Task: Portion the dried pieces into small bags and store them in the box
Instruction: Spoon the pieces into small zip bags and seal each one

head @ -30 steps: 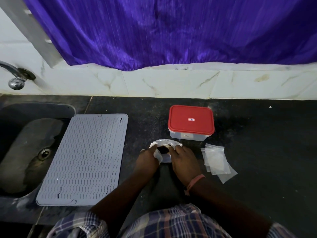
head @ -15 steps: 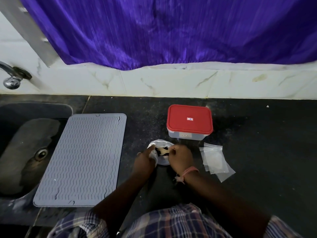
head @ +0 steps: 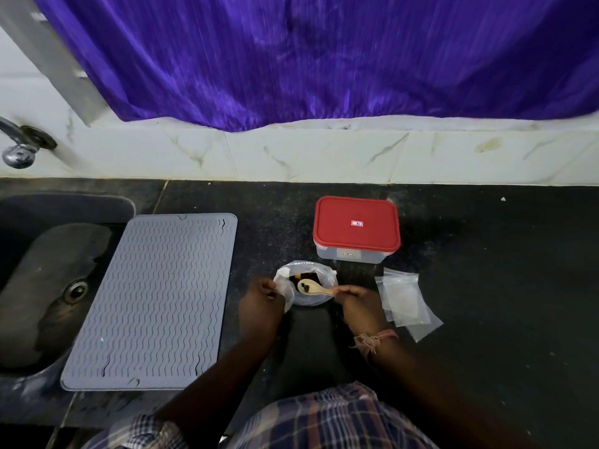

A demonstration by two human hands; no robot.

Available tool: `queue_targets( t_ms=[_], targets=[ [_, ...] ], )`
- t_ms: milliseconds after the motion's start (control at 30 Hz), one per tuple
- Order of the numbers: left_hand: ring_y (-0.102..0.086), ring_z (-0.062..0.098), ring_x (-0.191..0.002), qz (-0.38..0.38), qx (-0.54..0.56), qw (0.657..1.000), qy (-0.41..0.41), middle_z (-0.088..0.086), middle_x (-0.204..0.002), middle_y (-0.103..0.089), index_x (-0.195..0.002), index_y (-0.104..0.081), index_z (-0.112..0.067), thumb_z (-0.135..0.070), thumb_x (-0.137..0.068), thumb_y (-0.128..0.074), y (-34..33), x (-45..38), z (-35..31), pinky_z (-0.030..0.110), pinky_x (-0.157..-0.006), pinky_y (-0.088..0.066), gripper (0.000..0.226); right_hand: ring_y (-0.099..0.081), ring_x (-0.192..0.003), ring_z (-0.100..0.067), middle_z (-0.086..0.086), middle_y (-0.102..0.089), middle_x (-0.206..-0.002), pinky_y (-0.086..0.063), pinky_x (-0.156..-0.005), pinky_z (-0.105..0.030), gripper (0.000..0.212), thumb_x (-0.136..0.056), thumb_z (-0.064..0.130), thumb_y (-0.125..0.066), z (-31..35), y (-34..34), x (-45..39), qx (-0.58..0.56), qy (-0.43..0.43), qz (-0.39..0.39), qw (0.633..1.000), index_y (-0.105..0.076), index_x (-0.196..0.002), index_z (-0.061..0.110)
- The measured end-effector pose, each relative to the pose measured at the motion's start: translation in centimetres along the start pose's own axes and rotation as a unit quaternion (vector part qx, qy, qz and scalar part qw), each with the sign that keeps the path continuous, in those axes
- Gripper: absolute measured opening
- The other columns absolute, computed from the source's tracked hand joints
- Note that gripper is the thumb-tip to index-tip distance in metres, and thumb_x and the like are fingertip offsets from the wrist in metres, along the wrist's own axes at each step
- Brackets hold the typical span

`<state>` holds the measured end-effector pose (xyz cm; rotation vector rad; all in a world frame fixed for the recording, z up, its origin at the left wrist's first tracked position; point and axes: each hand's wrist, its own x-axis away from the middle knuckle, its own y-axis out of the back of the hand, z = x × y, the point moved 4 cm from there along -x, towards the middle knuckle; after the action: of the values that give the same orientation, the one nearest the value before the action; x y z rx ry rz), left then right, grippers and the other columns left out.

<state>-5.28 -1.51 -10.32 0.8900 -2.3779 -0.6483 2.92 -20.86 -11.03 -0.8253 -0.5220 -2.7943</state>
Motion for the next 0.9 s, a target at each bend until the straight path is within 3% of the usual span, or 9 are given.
queue_targets(
  t_ms=[133, 300, 400, 533, 633, 733, 800, 833, 900],
  targets=[
    [-0.067, 0.015, -0.086, 0.000, 0.002, 1.000, -0.002, -0.009, -0.088, -0.067, -0.095, -0.067, -0.022, -0.018, -0.087, -0.075, 0.1, 0.5, 0.0, 0.030, -0.071, -0.054, 0.012, -0.067, -0.076, -0.016, 0.007, -0.074, -0.075, -0.055, -0.076, -0.037, 0.013, -0.084, 0.029, -0.067, -0.1, 0.0, 0.3, -0.006, -0.015, 0.001, 1.000, -0.080, -0.086, 0.031],
    [-0.070, 0.011, -0.082, -0.003, 0.036, 0.999, 0.000, -0.009, -0.087, -0.072, -0.092, -0.073, -0.029, -0.031, -0.087, -0.078, 0.3, 0.8, -0.4, 0.041, -0.079, -0.062, 0.008, -0.071, -0.084, -0.018, 0.010, -0.076, -0.078, -0.057, -0.084, -0.042, 0.014, -0.081, 0.032, -0.067, 2.0, 0.0, 1.2, -0.006, 0.047, 0.007, 0.999, -0.079, -0.081, 0.039],
    [-0.071, 0.012, -0.088, -0.017, 0.028, 0.999, -0.013, -0.004, -0.100, -0.077, -0.104, -0.077, -0.024, -0.023, -0.091, -0.073, 0.5, 0.9, -0.8, 0.038, -0.084, -0.061, 0.014, -0.068, -0.084, -0.008, 0.012, -0.076, -0.080, -0.053, -0.080, -0.029, 0.017, -0.089, 0.023, -0.065, 3.3, -0.1, 2.2, 0.024, 0.106, 0.005, 0.994, -0.080, -0.084, 0.030],
    [-0.071, 0.010, -0.086, -0.051, 0.012, 0.997, -0.056, -0.005, -0.100, -0.078, -0.104, -0.078, -0.022, -0.018, -0.093, -0.068, 0.8, 1.4, -1.8, 0.029, -0.076, -0.056, 0.016, -0.064, -0.088, -0.002, 0.009, -0.074, -0.099, -0.041, -0.072, -0.007, 0.019, -0.096, 0.018, -0.060, 4.7, -1.3, 3.8, 0.149, 0.189, -0.005, 0.970, -0.077, -0.103, 0.020],
    [-0.070, 0.004, -0.080, -0.047, 0.033, 0.996, -0.066, -0.011, -0.090, -0.077, -0.095, -0.077, -0.027, -0.019, -0.091, -0.069, 0.9, 1.8, -2.6, 0.029, -0.075, -0.056, 0.012, -0.065, -0.096, -0.014, 0.000, -0.073, -0.104, -0.042, -0.080, -0.017, 0.023, -0.095, 0.015, -0.056, 5.4, -2.4, 4.8, 0.236, 0.329, -0.027, 0.914, -0.075, -0.108, 0.016],
    [-0.072, 0.006, -0.079, -0.038, 0.056, 0.996, -0.061, -0.013, -0.084, -0.074, -0.092, -0.076, -0.027, -0.017, -0.091, -0.070, 0.9, 1.8, -2.8, 0.030, -0.075, -0.056, 0.012, -0.061, -0.086, -0.022, -0.003, -0.065, -0.096, -0.047, -0.073, -0.032, 0.034, -0.090, 0.019, -0.048, 4.8, -3.9, 5.2, 0.402, 0.465, 0.009, 0.789, -0.070, -0.116, 0.018],
    [-0.073, 0.010, -0.079, -0.039, 0.076, 0.995, -0.049, -0.009, -0.087, -0.077, -0.096, -0.077, -0.023, -0.016, -0.091, -0.068, 1.1, 1.5, -2.3, 0.036, -0.076, -0.060, 0.013, -0.059, -0.083, -0.021, 0.001, -0.061, -0.093, -0.050, -0.069, -0.035, 0.036, -0.088, 0.024, -0.053, 3.7, -4.2, 5.1, 0.460, 0.502, -0.001, 0.733, -0.067, -0.121, 0.022],
    [-0.074, 0.010, -0.079, -0.037, 0.080, 0.995, -0.041, -0.009, -0.088, -0.077, -0.099, -0.077, -0.024, -0.017, -0.092, -0.067, 1.2, 1.5, -2.1, 0.039, -0.077, -0.061, 0.014, -0.058, -0.083, -0.020, 0.002, -0.061, -0.094, -0.050, -0.069, -0.035, 0.037, -0.088, 0.024, -0.055, 3.3, -4.1, 5.0, 0.457, 0.511, -0.009, 0.728, -0.066, -0.124, 0.024],
    [-0.074, 0.008, -0.080, -0.032, 0.082, 0.996, -0.023, -0.009, -0.089, -0.078, -0.102, -0.077, -0.025, -0.019, -0.093, -0.065, 1.4, 1.4, -1.8, 0.042, -0.078, -0.063, 0.017, -0.055, -0.084, -0.021, 0.001, -0.059, -0.094, -0.048, -0.071, -0.034, 0.040, -0.088, 0.020, -0.051, 3.0, -3.4, 5.1, 0.395, 0.516, -0.033, 0.759, -0.065, -0.126, 0.023]
  ],
)
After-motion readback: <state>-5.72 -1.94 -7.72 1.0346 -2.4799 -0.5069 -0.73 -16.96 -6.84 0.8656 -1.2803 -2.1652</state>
